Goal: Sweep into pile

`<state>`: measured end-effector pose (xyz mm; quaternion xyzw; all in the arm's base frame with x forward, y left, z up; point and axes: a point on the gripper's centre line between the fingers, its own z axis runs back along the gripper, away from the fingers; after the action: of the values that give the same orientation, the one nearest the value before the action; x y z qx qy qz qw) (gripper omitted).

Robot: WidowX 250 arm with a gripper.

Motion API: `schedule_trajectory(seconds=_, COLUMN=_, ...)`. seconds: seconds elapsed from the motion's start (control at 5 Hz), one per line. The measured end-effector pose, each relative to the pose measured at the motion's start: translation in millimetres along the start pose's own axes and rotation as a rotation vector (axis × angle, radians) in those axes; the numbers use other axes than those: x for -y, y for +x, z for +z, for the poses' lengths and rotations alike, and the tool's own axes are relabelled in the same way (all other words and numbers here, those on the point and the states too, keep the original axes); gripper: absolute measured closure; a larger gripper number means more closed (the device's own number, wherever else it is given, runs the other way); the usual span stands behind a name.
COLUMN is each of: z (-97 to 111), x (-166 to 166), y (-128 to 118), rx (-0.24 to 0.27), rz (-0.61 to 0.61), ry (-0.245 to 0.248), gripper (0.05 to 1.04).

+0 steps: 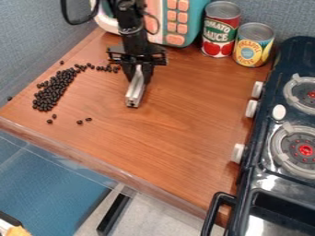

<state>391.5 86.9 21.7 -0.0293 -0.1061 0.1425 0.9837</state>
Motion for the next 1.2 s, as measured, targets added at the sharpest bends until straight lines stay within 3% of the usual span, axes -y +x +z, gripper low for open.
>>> schedule_trajectory(seconds=0.8, z=-1, x=-41, y=-3, rx=0.011, rz=0.091, ry=0.005, gripper=0.714)
schedule_trajectory(seconds=1.2, z=2, x=-66, y=0, rx=0.047, rz=0.144, ry=0.027, gripper=0.714)
